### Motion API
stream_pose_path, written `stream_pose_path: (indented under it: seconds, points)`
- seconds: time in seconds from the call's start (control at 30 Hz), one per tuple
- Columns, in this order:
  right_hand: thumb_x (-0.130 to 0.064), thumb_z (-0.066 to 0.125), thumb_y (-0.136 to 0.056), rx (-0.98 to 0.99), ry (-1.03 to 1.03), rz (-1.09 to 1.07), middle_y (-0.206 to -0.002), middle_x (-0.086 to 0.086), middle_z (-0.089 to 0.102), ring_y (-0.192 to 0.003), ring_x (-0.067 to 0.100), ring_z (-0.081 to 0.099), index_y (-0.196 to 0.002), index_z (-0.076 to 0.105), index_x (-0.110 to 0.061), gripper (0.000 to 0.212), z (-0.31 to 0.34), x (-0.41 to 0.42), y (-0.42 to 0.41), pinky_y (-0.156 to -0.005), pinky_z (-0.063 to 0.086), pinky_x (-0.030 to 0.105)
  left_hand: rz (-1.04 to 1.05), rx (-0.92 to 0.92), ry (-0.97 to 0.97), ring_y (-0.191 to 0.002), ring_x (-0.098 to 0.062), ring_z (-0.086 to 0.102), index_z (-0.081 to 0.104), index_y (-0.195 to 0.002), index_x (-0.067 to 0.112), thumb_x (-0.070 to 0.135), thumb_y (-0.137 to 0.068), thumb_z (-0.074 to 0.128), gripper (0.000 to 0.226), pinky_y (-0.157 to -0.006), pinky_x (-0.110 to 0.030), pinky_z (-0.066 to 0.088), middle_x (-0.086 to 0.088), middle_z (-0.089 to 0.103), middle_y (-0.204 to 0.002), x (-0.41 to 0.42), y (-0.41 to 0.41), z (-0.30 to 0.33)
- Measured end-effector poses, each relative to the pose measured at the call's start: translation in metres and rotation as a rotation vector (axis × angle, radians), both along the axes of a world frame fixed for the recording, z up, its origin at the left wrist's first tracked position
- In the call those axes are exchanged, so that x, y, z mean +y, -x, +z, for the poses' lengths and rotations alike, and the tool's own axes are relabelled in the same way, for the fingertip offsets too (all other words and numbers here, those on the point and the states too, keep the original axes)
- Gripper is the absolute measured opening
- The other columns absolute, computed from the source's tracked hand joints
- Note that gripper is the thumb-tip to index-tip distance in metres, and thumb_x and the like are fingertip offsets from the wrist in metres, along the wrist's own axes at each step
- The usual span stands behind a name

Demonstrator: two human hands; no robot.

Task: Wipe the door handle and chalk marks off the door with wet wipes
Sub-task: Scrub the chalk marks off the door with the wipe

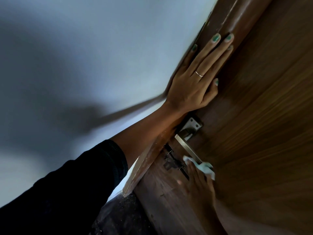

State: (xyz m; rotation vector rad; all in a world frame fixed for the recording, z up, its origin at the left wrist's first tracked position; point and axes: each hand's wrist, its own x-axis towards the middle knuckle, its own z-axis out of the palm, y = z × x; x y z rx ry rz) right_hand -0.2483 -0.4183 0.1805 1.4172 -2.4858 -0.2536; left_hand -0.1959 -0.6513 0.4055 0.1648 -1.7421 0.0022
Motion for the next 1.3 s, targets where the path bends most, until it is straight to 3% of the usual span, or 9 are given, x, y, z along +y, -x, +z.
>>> stream_pose_path:
  seconds: [0.17, 0.4, 0.57, 0.67, 0.8, 0.93, 1.07, 1.2, 1.3]
  points:
    - [-0.068, 0.023, -0.09, -0.14, -0.132, 0.021, -0.149, -0.003, 0.04, -0.131, 0.011, 0.045, -0.143, 0.04, -0.016, 0.076, 0.0, -0.052, 0.007, -0.102, 0.03, 0.026, 0.032, -0.099, -0.001, -0.135, -0.032, 0.038, 0.05, -0.134, 0.001, 0.013, -0.082, 0.053, 0.053, -0.114, -0.046, 0.028, -0.017, 0.048, -0.141, 0.006, -0.006, 0.002]
    - [-0.061, 0.014, -0.091, -0.049, -0.322, 0.037, -0.153, 0.005, 0.033, -0.138, 0.019, 0.035, -0.146, 0.03, -0.008, 0.079, 0.001, 0.0, 0.014, -0.114, 0.009, 0.041, 0.09, -0.047, 0.005, -0.135, -0.028, 0.032, 0.049, -0.135, 0.003, 0.016, -0.083, 0.054, 0.055, -0.114, -0.045, 0.03, -0.016, 0.048, -0.141, 0.005, -0.003, 0.002]
    - [-0.058, 0.026, -0.092, -0.24, -0.339, -0.076, -0.143, 0.0, 0.049, -0.12, 0.019, 0.056, -0.143, 0.04, -0.014, 0.069, -0.017, 0.06, 0.009, -0.107, 0.021, 0.036, 0.132, -0.027, 0.026, -0.135, -0.029, 0.032, 0.05, -0.135, 0.003, 0.015, -0.083, 0.054, 0.054, -0.114, -0.044, 0.029, -0.015, 0.048, -0.141, 0.003, 0.0, 0.0]
    - [-0.053, 0.027, -0.095, -0.299, -0.274, -0.112, -0.144, -0.013, 0.042, -0.106, 0.017, 0.06, -0.144, 0.037, -0.018, 0.061, -0.02, 0.096, 0.0, -0.103, 0.025, 0.034, 0.14, 0.0, 0.043, -0.134, -0.03, 0.035, 0.05, -0.134, 0.003, 0.015, -0.083, 0.054, 0.053, -0.117, -0.038, 0.023, -0.016, 0.049, -0.14, 0.004, 0.0, 0.001]
    - [-0.048, 0.024, -0.098, -0.285, -0.132, -0.176, -0.142, -0.008, 0.048, -0.101, 0.018, 0.063, -0.136, 0.05, -0.022, 0.052, -0.018, 0.142, -0.007, -0.09, 0.034, 0.037, 0.163, 0.01, 0.051, -0.135, -0.028, 0.033, 0.049, -0.135, 0.003, 0.015, -0.083, 0.053, 0.054, -0.118, -0.032, 0.018, -0.016, 0.048, -0.141, 0.004, 0.0, 0.001]
    - [-0.049, 0.027, -0.097, -0.178, 0.032, -0.24, -0.135, -0.011, 0.054, -0.109, 0.012, 0.054, -0.134, 0.046, -0.022, 0.049, 0.006, 0.163, -0.015, -0.086, 0.036, 0.036, 0.186, 0.004, 0.06, -0.136, -0.027, 0.032, 0.047, -0.138, 0.006, 0.018, -0.085, 0.051, 0.054, -0.118, -0.032, 0.015, -0.014, 0.046, -0.143, 0.004, 0.001, -0.001]
    - [-0.054, 0.021, -0.097, -0.113, 0.201, -0.395, -0.129, 0.0, 0.06, -0.111, 0.013, 0.05, -0.133, 0.045, -0.016, 0.058, 0.039, 0.155, -0.018, -0.074, 0.045, 0.034, 0.19, 0.011, 0.069, -0.137, -0.029, 0.031, 0.044, -0.139, 0.007, 0.018, -0.086, 0.051, 0.055, -0.119, -0.032, 0.012, -0.014, 0.044, -0.145, 0.003, 0.003, -0.002]
    - [-0.057, 0.015, -0.097, 0.113, 0.35, -0.526, -0.128, 0.014, 0.06, -0.109, 0.028, 0.051, -0.136, 0.04, -0.011, 0.066, 0.08, 0.147, -0.013, -0.08, 0.033, 0.041, 0.161, 0.016, 0.072, -0.138, -0.029, 0.029, 0.041, -0.142, 0.008, 0.019, -0.089, 0.046, 0.054, -0.119, -0.036, 0.015, -0.014, 0.04, -0.147, 0.003, 0.003, -0.003]
    - [-0.056, 0.013, -0.097, 0.298, 0.43, -0.511, -0.142, 0.018, 0.044, -0.126, 0.032, 0.037, -0.143, 0.03, -0.007, 0.07, 0.114, 0.148, -0.006, -0.095, 0.024, 0.051, 0.13, 0.03, 0.077, -0.139, -0.031, 0.029, 0.039, -0.142, 0.008, 0.019, -0.091, 0.043, 0.053, -0.118, -0.042, 0.023, -0.015, 0.039, -0.147, 0.003, 0.003, -0.004]
